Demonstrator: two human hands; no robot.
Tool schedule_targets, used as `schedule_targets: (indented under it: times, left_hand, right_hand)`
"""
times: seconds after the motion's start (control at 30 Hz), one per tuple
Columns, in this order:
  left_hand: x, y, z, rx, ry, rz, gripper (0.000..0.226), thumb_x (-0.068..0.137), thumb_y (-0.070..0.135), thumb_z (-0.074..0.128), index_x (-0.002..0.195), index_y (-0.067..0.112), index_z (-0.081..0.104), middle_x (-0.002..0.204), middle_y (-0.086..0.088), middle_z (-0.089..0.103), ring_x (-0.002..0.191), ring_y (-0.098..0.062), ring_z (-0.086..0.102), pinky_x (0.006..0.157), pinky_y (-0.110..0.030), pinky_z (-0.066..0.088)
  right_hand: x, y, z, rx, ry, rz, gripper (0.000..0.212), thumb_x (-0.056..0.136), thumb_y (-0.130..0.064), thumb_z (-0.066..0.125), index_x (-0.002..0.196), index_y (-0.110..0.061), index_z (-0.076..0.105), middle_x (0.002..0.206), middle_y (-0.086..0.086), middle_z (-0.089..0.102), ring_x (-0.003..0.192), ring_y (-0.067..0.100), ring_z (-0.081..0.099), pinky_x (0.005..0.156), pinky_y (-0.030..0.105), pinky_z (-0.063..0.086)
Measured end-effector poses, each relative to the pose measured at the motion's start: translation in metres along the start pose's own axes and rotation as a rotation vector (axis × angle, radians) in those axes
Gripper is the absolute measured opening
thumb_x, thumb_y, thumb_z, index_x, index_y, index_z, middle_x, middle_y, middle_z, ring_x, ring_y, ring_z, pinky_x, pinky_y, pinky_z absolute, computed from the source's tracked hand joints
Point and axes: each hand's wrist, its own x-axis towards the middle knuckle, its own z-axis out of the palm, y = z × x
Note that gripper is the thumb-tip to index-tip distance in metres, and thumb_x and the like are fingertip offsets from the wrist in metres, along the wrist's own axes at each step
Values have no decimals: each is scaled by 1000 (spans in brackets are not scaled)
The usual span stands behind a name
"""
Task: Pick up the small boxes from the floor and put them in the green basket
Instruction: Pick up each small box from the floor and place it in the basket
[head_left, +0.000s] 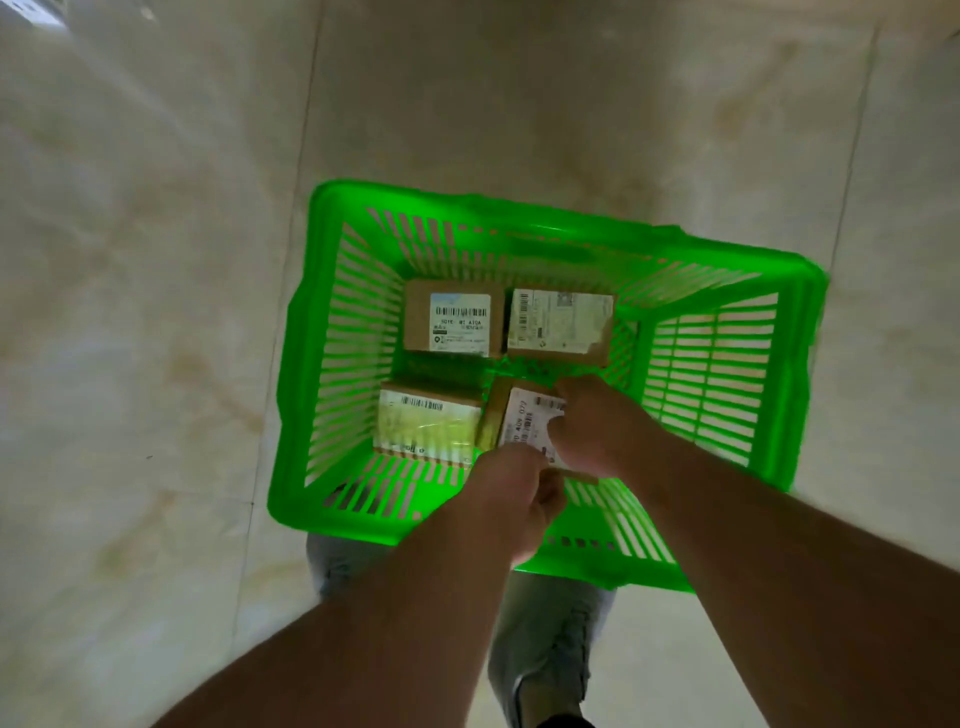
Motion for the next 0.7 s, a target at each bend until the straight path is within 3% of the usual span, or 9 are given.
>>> schedule_targets:
  times: [0.2,0.27,0.37,0.4,0.47,0.53,0.63,0.7]
  left_hand:
    - [18,0,-2,-15,-17,-77,36,92,-8,40,107,14,64,97,-14,59,94,-27,46,79,-38,42]
    - [21,2,-4,-21,-5,-89,35,93,-8,39,99,15,64,94,-14,58,94,-27,46,79,-39,43]
    - [23,9,-6,-32,8,-97,34,92,-7,39,99,15,64,86,-11,57,89,-25,44,79,-37,44]
    - [24,12,-6,-29,16,-100,34,91,-7,40,104,12,65,88,-11,57,87,-24,46,77,-36,45]
    - [26,18,-6,-16,35,-95,34,91,-6,41,114,6,63,94,-14,57,80,-23,50,70,-33,46]
    - [21,20,-4,23,46,-78,32,90,-5,43,112,5,63,88,-13,58,72,-21,51,66,-32,46]
    - [3,16,2,90,74,-52,30,88,-7,39,103,5,62,80,-10,54,69,-19,49,74,-34,50]
    - [-13,14,5,143,94,-21,30,89,-8,38,105,4,60,83,-11,52,75,-21,49,77,-35,51]
  right_hand:
    - [18,3,9,-106,-56,8,33,91,-20,50,120,-9,60,121,18,64,107,36,63,86,39,55]
    - [20,1,10,-100,-56,2,31,91,-20,50,118,-11,63,122,15,66,103,31,66,76,34,56]
    - [26,-5,16,-44,-74,-11,21,89,-19,51,107,-16,62,118,13,69,88,25,64,62,26,46]
    - [29,-7,20,-39,-100,-28,23,90,-19,51,110,-15,62,122,14,67,91,24,63,66,27,46]
    - [30,-9,26,-26,-139,-46,40,95,-19,50,134,-11,57,139,17,58,114,28,60,89,30,48]
    - [26,-9,28,48,-126,-23,47,96,-16,50,143,-10,51,147,17,53,129,30,54,104,33,45]
    - [15,2,19,200,-40,22,50,98,-15,45,148,-14,47,151,15,50,133,30,52,102,28,42]
    - [3,14,10,330,16,64,47,99,-16,44,145,-17,51,145,16,55,126,33,58,97,31,48]
